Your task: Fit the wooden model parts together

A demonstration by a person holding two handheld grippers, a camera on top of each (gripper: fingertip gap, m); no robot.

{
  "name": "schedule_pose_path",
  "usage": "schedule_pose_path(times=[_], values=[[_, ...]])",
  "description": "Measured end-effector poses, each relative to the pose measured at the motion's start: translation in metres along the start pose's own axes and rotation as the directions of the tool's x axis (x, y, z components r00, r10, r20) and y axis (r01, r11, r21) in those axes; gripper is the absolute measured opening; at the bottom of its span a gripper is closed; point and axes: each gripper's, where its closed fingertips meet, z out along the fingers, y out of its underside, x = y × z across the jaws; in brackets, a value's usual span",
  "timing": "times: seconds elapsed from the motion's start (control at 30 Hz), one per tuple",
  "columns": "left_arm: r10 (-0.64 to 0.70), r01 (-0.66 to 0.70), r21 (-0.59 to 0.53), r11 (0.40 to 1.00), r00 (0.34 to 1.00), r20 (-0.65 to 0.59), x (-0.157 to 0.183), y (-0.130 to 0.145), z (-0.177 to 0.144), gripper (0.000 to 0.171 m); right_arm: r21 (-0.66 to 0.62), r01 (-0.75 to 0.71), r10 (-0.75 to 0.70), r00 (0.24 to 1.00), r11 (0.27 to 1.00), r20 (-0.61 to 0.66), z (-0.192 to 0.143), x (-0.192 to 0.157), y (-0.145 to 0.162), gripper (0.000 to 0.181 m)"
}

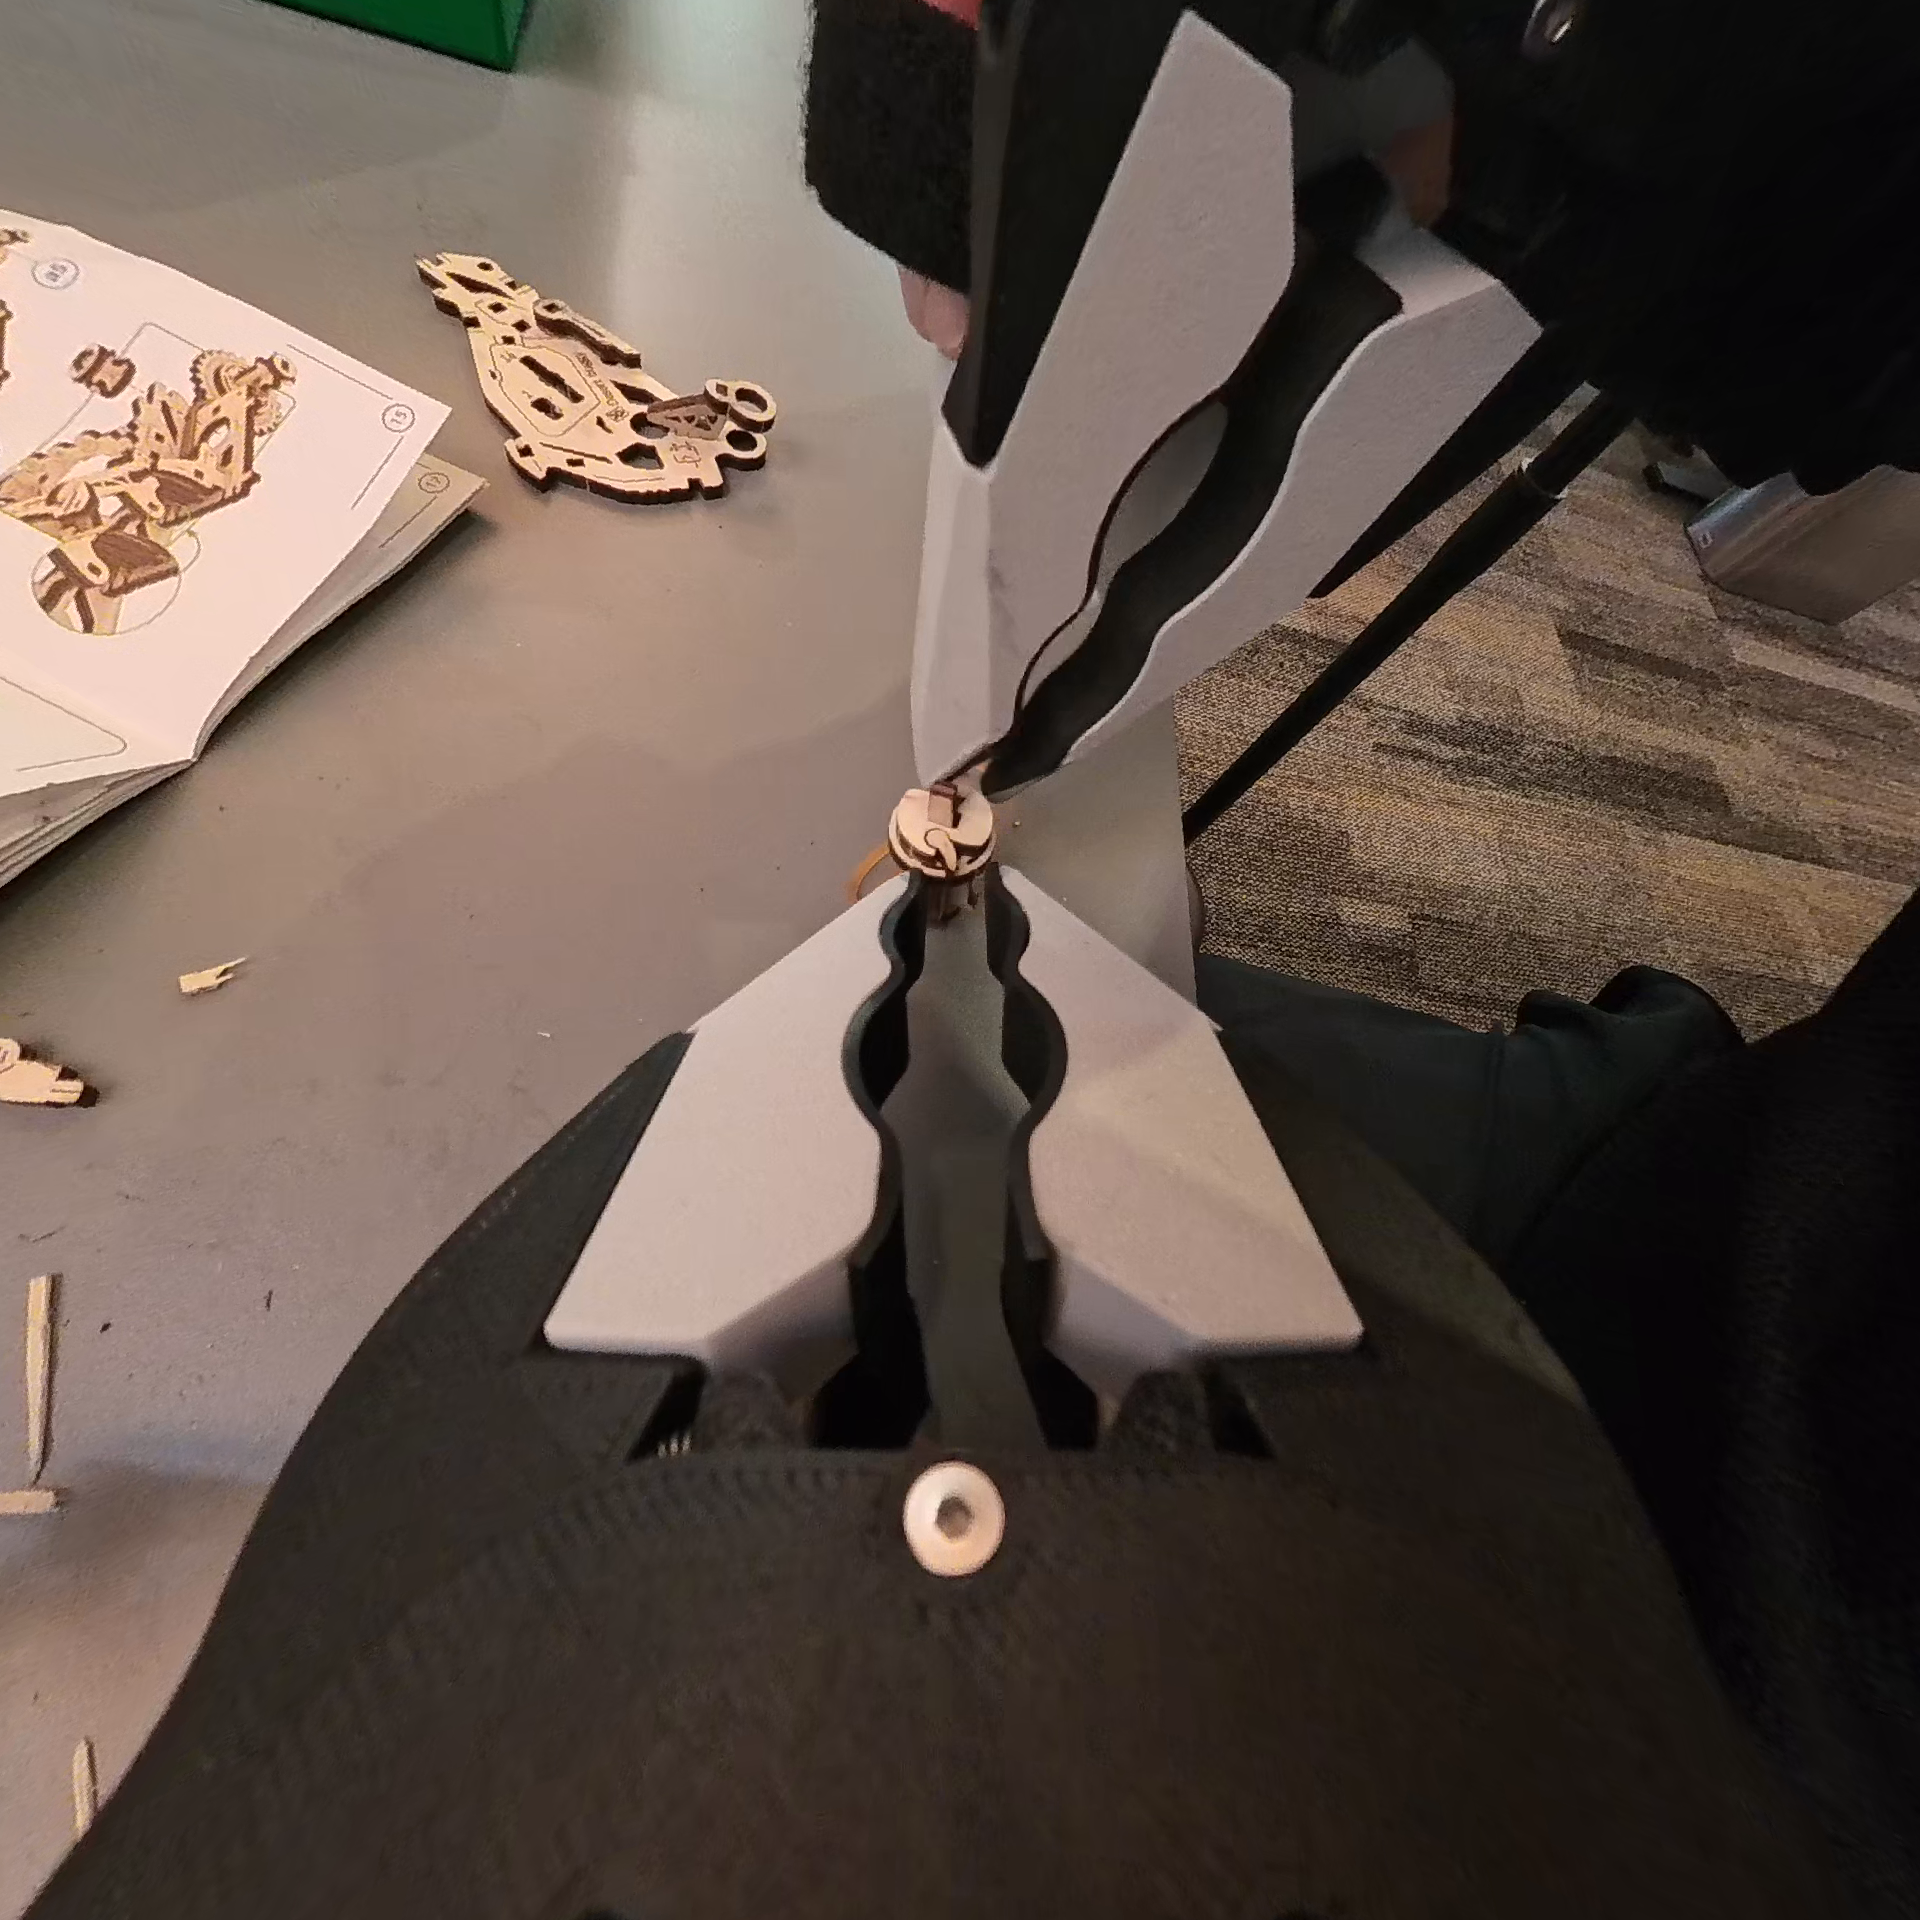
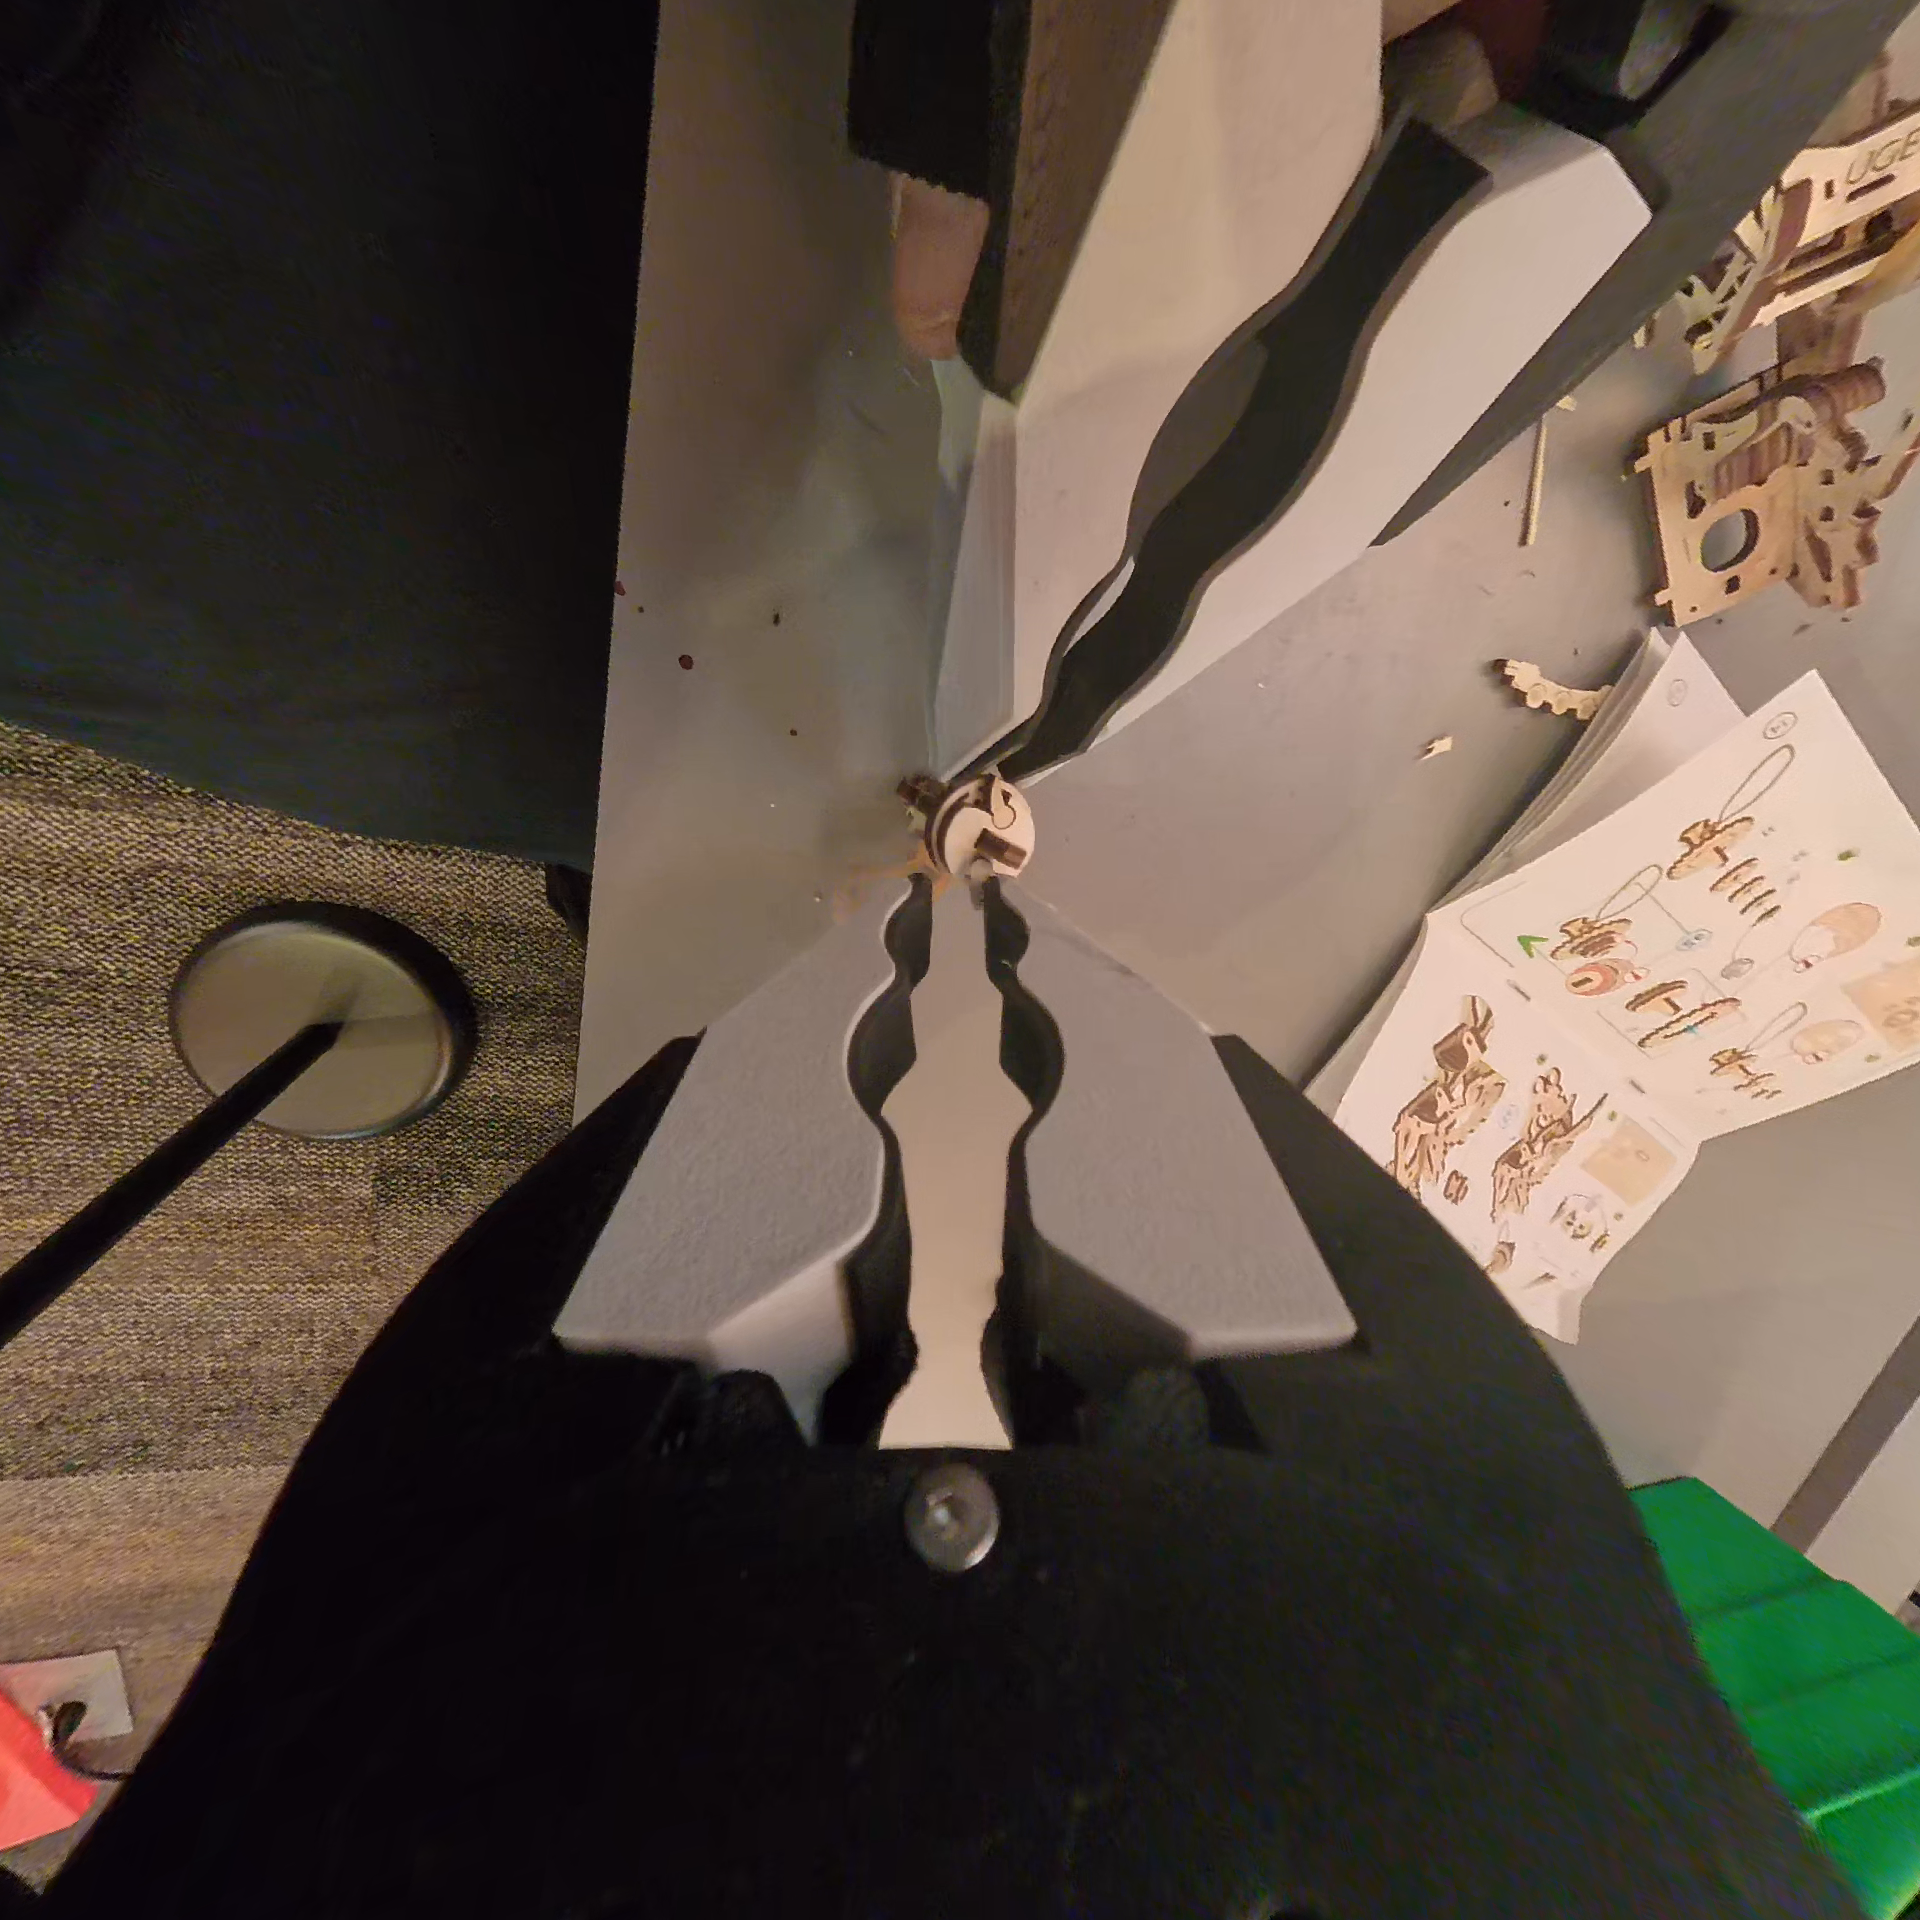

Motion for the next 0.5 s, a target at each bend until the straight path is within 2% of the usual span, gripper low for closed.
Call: schedule_pose_path(times=[0.33, 0.5], values=[[0.007, -0.007, 0.005, 1.0, 1.0, -0.001, 0.002, -0.001, 0.001, 0.011, 0.007, -0.029, 0.029, 1.0, 1.0, 0.0, 0.001, -0.001, 0.002, 0.008], [0.003, -0.003, 0.0, 1.0, 1.0, 0.004, 0.001, 0.0, -0.001, 0.014, 0.038, -0.128, 0.129, 0.991, 0.991, -0.022, -0.008, 0.005, 0.015, 0.007]])
